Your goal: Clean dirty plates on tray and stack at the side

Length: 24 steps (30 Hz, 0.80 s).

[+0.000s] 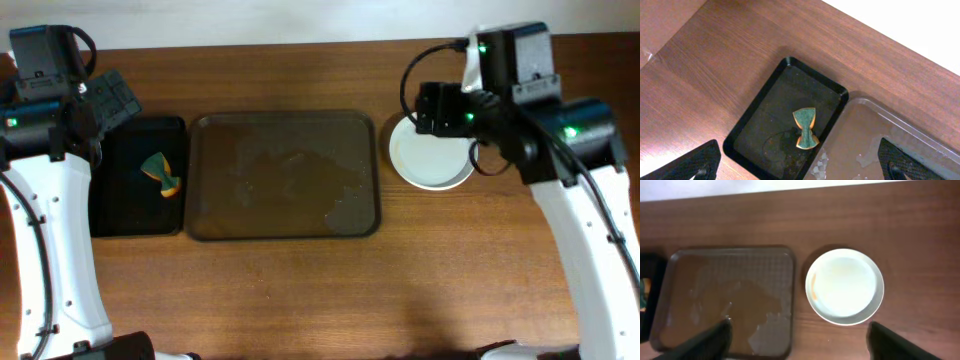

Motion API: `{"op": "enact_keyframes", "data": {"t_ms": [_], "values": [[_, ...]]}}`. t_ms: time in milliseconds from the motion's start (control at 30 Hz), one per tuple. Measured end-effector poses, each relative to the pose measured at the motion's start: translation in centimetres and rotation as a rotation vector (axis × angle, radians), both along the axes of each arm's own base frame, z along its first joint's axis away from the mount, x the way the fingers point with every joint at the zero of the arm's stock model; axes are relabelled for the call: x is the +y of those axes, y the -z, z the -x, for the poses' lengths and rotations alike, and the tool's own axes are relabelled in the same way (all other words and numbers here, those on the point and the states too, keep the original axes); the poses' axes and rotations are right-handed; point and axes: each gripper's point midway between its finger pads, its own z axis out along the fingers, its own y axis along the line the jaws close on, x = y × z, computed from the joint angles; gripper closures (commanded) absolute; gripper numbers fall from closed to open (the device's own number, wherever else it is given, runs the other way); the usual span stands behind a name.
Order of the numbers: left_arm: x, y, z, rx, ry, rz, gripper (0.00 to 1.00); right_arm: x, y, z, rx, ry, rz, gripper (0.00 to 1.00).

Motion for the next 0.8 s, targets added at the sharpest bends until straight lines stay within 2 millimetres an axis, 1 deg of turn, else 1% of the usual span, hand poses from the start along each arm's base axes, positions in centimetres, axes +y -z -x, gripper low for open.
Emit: {"op": "enact_keyframes", "data": {"t_ms": [67, 100, 167, 200, 300, 333, 400, 467, 500, 533, 567, 633, 667, 700, 733, 767, 800], "values": [[0.0, 0.0, 0.0, 0.0, 0.0, 0.0, 0.01, 0.0, -0.6, 0.4, -0.014, -0.005, -0.005, 0.02], [0.0, 0.0, 0.0, 0.0, 0.0, 0.0, 0.01, 0.4, -0.7, 0.6, -0.013, -0.021, -0.024, 0.02], [0.0, 0.0, 0.0, 0.0, 0.0, 0.0, 0.01, 1.0, -0.6, 0.9, 0.001, -0.049, -0.052, 0.02], [0.0, 0.0, 0.0, 0.0, 0.0, 0.0, 0.01, 1.0, -0.4, 1.1, 0.01, -0.056, -0.043, 0.02], [0.0, 0.0, 0.0, 0.0, 0.0, 0.0, 0.01, 0.1, -0.3, 1.1, 0.007, -0.03, 0.001, 0.01], [0.0, 0.0, 0.0, 0.0, 0.0, 0.0, 0.01, -0.4, -0.7, 0.8, -0.014, -0.011, 0.018, 0.02], [0.0, 0.0, 0.0, 0.0, 0.0, 0.0, 0.01, -1.2, -1.4, 1.0, -0.038, 0.015, 0.031, 0.02], [0.0, 0.0, 0.0, 0.0, 0.0, 0.0, 0.01, -3.1, -3.1, 1.8, -0.093, 0.058, 0.041, 0.02], [0.0, 0.0, 0.0, 0.0, 0.0, 0.0, 0.01, -3.6, -4.5, 1.8, -0.153, 0.059, 0.05, 0.02], [0.0, 0.0, 0.0, 0.0, 0.0, 0.0, 0.01, -4.0, -6.3, 2.0, -0.234, 0.044, 0.069, 0.02], [0.0, 0.0, 0.0, -0.001, 0.0, -0.001, 0.01, -4.1, -7.6, 2.6, -0.297, 0.025, 0.085, 0.02], [0.0, 0.0, 0.0, 0.0, 0.0, -0.001, 0.01, -4.4, -9.2, 4.0, -0.406, 0.002, 0.108, 0.02], [0.0, 0.0, 0.0, 0.001, 0.0, 0.0, 0.01, -4.6, -9.4, 4.5, -0.441, -0.001, 0.111, 0.02], [0.0, 0.0, 0.0, 0.0, 0.0, -0.001, 0.01, -5.2, -8.9, 5.4, -0.476, 0.005, 0.117, 0.02], [0.0, 0.0, 0.0, -0.001, 0.0, -0.001, 0.01, -5.7, -7.9, 6.0, -0.498, 0.012, 0.12, 0.02], [0.0, 0.1, 0.0, 0.003, 0.001, 0.001, 0.01, -6.0, -7.3, 6.3, -0.545, 0.019, 0.115, 0.02], [0.0, 0.1, 0.1, 0.004, 0.0, 0.001, 0.01, -6.2, -5.1, 7.2, -0.557, 0.016, 0.11, 0.02]]}}
